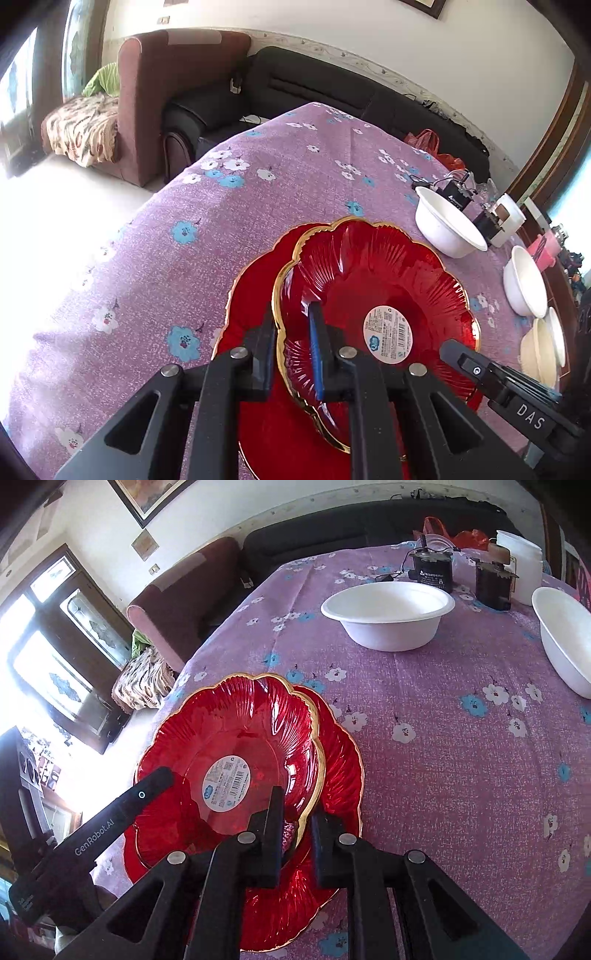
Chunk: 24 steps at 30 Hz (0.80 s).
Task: Organize plates and bowls
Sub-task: 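Lift the gold-rimmed plate and carry it over the large 'Get Married' plate, then lower the plate onto the large red plate and open both grippers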
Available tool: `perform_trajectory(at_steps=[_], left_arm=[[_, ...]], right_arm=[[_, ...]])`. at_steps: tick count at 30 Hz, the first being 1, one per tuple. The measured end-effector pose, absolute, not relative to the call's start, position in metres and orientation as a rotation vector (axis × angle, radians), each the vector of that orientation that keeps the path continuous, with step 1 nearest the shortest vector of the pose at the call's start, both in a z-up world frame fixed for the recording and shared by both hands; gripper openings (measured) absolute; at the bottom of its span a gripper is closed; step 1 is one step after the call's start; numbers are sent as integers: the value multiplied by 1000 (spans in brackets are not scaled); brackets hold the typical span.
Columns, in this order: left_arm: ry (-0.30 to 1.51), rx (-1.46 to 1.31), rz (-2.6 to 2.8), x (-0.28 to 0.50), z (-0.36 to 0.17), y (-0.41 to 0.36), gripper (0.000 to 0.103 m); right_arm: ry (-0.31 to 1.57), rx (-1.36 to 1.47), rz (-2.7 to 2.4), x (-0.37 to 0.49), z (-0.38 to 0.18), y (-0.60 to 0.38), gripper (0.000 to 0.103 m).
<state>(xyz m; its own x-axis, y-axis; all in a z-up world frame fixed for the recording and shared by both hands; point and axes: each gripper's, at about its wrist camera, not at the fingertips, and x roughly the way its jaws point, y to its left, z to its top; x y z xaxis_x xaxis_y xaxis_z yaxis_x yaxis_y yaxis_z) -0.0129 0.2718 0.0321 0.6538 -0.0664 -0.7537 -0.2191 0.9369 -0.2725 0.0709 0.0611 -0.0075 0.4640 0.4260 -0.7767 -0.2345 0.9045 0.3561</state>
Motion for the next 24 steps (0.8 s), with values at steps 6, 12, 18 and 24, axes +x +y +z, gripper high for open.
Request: perform_trajectory(at_steps=[6,12,18,24], left_arm=[[858,-367,94,-14,33,271,23],[812,-324,107,-23,45,262,49],[763,-280,132,-33,61,258,59],[758,-278,134,-40,69,257,64]], right_arm=[[1003,183,401,73,-8,66,16],[995,158,380,71,-8,70,16],[980,148,367,70,-9,70,16],[966,147,355,69,-7,68,16]])
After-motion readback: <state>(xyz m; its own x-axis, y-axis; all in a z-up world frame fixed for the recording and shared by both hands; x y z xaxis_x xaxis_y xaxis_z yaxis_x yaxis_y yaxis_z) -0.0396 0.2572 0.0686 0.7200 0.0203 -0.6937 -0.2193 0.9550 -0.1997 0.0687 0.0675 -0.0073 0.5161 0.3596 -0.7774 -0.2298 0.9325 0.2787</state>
